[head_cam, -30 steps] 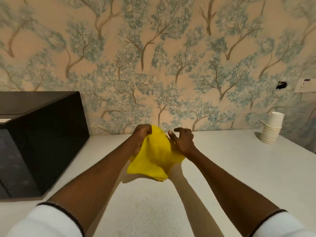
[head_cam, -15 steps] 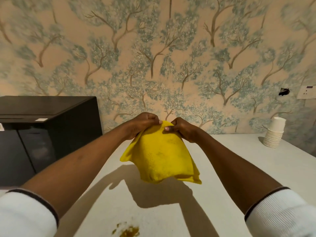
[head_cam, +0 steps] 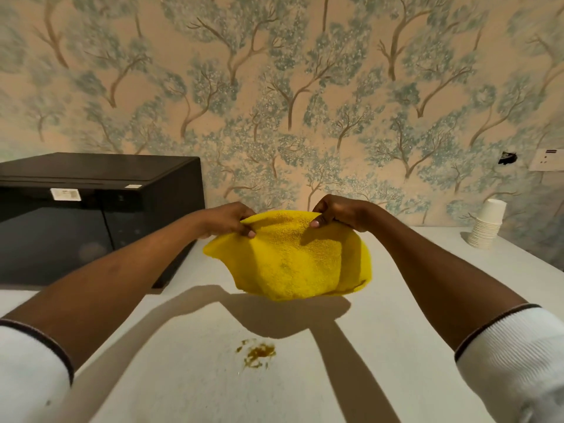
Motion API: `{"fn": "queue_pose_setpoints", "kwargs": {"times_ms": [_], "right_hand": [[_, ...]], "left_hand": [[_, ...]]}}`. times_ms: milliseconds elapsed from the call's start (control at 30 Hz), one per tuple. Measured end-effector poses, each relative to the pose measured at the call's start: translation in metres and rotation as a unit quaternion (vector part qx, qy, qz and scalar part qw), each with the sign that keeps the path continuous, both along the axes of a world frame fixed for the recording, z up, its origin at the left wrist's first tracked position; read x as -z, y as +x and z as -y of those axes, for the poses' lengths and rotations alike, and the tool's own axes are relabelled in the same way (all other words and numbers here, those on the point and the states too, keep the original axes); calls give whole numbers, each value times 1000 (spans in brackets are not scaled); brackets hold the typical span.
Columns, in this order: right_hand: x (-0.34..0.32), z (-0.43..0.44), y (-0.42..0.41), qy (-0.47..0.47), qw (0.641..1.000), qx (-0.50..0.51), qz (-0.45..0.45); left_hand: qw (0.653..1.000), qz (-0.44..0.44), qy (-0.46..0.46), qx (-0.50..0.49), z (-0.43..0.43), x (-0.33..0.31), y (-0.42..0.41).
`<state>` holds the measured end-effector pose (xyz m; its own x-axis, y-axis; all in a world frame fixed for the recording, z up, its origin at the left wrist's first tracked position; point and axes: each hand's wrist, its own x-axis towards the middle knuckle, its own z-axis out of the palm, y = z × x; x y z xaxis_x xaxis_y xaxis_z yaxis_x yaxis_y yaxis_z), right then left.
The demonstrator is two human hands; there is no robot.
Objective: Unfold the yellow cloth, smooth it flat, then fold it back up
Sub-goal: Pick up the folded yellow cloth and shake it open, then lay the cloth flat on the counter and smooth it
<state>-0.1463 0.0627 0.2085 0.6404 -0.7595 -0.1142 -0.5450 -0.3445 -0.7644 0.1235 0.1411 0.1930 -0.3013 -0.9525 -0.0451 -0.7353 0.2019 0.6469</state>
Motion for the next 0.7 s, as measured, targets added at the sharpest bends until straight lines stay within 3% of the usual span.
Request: {"fn": "queue_pose_setpoints", "kwargs": {"times_ms": [200,300,400,467,567,700], "right_hand": [[10,-54,6,-28,999,15,-38],[19,-85,4,-48,998,44,-11],[17,-120,5,-93,995,45,0],[11,-147,5,-87,995,31,-21],[8,-181,4,22,993,-20,-113],[42,-202,19,139,956,-61,-249]], "left_hand": [[972,-36,-207,-104,-51,17,13],[965,-3,-234,-122,-79,23,21],[980,10,-175,-92,-106,21,32],[993,-36,-97,-55,-128,21,46],[994,-74,77,27,-159,29,73],[969,-15,241,54,-172,68,92]]}}
